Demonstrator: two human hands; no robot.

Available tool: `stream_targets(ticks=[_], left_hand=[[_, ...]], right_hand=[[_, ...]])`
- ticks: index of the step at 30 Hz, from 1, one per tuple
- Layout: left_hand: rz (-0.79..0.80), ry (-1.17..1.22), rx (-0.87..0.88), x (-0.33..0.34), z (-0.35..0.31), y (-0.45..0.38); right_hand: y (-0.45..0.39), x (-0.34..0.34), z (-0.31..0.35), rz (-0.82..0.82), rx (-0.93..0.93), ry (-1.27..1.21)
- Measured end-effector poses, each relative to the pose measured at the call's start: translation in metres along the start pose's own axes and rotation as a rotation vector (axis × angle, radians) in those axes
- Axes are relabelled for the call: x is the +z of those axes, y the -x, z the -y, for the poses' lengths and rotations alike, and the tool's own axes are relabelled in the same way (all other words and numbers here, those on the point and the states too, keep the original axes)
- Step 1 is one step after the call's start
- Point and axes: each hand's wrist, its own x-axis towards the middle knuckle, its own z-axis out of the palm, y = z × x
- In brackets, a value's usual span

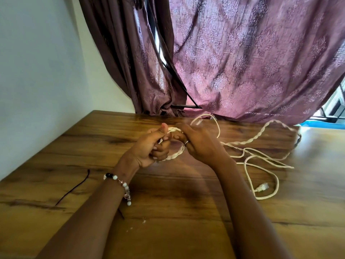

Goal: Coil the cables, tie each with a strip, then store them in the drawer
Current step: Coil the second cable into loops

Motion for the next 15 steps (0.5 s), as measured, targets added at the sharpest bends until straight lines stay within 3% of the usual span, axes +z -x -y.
stream_targets(ticks=[4, 7, 12, 15], left_hand=[[0.084, 0.139, -0.028, -0.002, -0.002, 0.000], [0.110, 0.133, -0.034, 0.000, -0.001, 0.000], [-0.120, -0.067, -0.015, 0.007, -0.001, -0.004], [-0.195, -0.073, -0.031, 0.008, -0.002, -0.005]], right_hand=[[-0.001, 0.003, 0.004, -0.078, -0.031, 0.122], [-0.001, 0.002, 0.010, -0.038, 0.013, 0.128], [0.000, 0.009, 0.005, 0.070, 0.117, 0.203], [-0.001, 0.014, 0.001, 0.082, 0.083, 0.146]])
